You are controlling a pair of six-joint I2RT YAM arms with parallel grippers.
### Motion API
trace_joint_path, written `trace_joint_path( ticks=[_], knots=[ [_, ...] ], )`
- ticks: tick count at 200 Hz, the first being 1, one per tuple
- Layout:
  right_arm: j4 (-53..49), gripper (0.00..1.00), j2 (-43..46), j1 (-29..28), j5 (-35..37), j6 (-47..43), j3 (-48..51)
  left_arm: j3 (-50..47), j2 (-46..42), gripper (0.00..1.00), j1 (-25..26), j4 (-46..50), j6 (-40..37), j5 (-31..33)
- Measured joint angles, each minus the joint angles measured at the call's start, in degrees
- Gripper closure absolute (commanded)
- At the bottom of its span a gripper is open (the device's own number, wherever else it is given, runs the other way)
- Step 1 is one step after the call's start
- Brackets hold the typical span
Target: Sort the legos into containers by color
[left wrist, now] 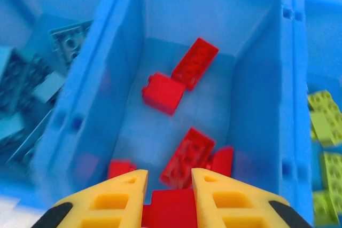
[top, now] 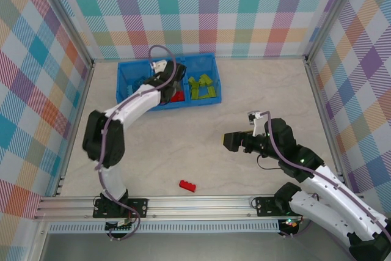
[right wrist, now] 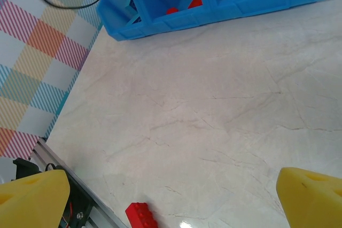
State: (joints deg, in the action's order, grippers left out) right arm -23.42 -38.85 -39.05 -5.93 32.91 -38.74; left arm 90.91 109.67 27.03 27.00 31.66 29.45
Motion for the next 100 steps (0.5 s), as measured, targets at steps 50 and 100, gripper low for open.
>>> trace_joint_path(
  ticks=[50, 100],
  knots=[
    [-2.89, 0.00, 1.95, 0.00, 1.46, 0.96, -0.04, 9.44, 8.11, 0.50, -2.32, 2.71, -0.98, -5.27],
    [-2.84, 0.00, -0.57, 0.00, 1.42, 0.96, -0.02, -0.72, -6.99, 0.48, -1.57, 5.03, 4.35, -14.01]
  ],
)
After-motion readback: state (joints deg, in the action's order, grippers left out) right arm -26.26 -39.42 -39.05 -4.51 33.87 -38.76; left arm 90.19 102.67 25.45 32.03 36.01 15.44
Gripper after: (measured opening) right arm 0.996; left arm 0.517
